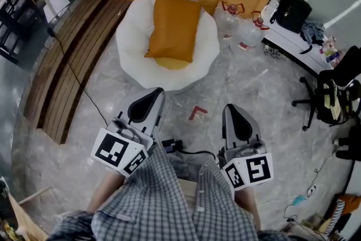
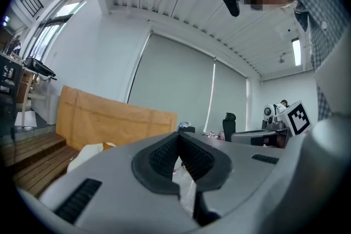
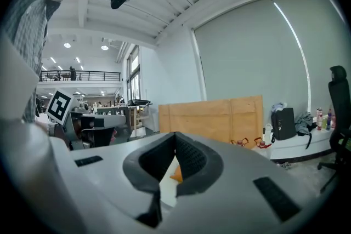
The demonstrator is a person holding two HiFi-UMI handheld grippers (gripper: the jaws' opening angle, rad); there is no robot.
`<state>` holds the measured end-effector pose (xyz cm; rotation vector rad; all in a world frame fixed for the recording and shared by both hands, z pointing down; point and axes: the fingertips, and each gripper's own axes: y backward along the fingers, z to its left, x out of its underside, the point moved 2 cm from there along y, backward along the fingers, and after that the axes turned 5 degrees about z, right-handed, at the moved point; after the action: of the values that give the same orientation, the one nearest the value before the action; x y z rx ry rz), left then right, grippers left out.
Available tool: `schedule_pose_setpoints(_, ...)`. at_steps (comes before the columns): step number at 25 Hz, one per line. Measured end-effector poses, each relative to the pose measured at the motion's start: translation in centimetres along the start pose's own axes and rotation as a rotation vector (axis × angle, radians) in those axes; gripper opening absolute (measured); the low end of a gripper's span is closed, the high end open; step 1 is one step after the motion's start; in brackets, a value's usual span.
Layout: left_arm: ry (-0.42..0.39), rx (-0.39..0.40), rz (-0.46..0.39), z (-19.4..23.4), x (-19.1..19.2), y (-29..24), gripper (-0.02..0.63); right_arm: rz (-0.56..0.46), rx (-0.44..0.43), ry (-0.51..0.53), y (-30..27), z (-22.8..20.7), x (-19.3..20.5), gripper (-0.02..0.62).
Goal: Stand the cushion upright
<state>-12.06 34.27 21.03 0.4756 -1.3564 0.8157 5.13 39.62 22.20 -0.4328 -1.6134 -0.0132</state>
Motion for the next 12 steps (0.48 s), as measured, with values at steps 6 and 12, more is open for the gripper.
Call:
schedule_pose_setpoints(6,-0.006,-0.018,0.008,1.1,-0.2,-2.1,0.006,0.012,0.002,-0.016,-1.7,-2.2,0.2,0.005)
schedule_pose_setpoints(12,-0.001,-0.057,0.004,1.8,-1.1,-5.7,0.006,0.029,-0.037,-0.005,-4.9,-5.7,-0.5,0.005)
